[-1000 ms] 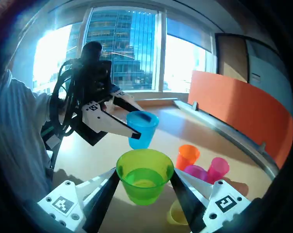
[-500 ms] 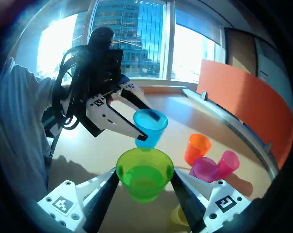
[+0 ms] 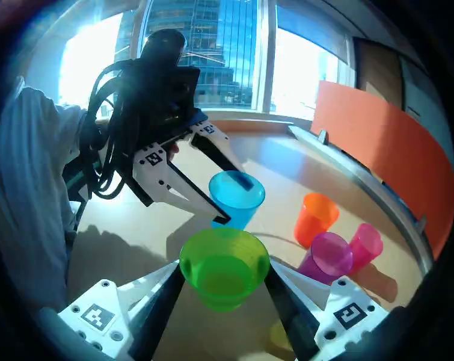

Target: Pour water

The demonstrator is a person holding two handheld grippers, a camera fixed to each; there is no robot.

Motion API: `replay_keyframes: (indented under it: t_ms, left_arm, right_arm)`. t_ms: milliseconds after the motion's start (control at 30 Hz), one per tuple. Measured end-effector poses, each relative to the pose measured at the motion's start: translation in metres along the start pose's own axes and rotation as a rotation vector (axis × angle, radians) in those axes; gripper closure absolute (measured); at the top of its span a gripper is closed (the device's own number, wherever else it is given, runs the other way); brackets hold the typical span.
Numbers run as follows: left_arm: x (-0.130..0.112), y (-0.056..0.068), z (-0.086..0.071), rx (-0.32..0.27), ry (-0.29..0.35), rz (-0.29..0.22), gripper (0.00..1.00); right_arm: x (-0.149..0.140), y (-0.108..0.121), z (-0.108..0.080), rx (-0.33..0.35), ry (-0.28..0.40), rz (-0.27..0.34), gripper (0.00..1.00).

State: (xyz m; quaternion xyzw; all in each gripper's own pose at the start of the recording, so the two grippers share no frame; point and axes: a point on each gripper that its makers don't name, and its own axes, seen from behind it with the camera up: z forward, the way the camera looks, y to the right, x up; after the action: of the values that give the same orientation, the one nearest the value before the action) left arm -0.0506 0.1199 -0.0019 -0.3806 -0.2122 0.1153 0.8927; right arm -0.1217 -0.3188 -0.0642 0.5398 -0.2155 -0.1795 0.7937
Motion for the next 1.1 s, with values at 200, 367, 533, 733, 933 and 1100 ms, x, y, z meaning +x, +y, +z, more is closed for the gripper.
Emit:
replay_keyframes:
  t_ms: [200,367,533,733,933,1100]
  left_arm:
    - [-0.009,0.001,0.005,-0.008,-0.013,0.003,0.12]
    - [-0.015,0.000,0.009,-0.007,-0.021,0.008,0.12]
    - [-0.019,0.000,0.010,-0.012,-0.024,0.004,0.12]
    - [-0.024,0.001,0.011,-0.018,-0.027,-0.008,0.12]
    - [-0.028,0.001,0.011,-0.017,-0.027,-0.020,0.12]
    - [-0.029,0.001,0.010,-0.017,-0.029,-0.022,0.12]
  right_arm:
    - [-0.003,-0.003,0.006,0.006,-0.013,-0.003,0.10]
    - [-0.002,-0.005,0.010,0.010,-0.018,-0.001,0.09]
    - [-0.002,-0.005,0.014,0.010,-0.022,-0.006,0.10]
    - [-0.003,-0.004,0.018,0.009,-0.026,-0.004,0.10]
    - [-0.005,-0.003,0.019,0.005,-0.029,-0.006,0.09]
    - [-0.006,-0.003,0.021,0.003,-0.030,-0.006,0.09]
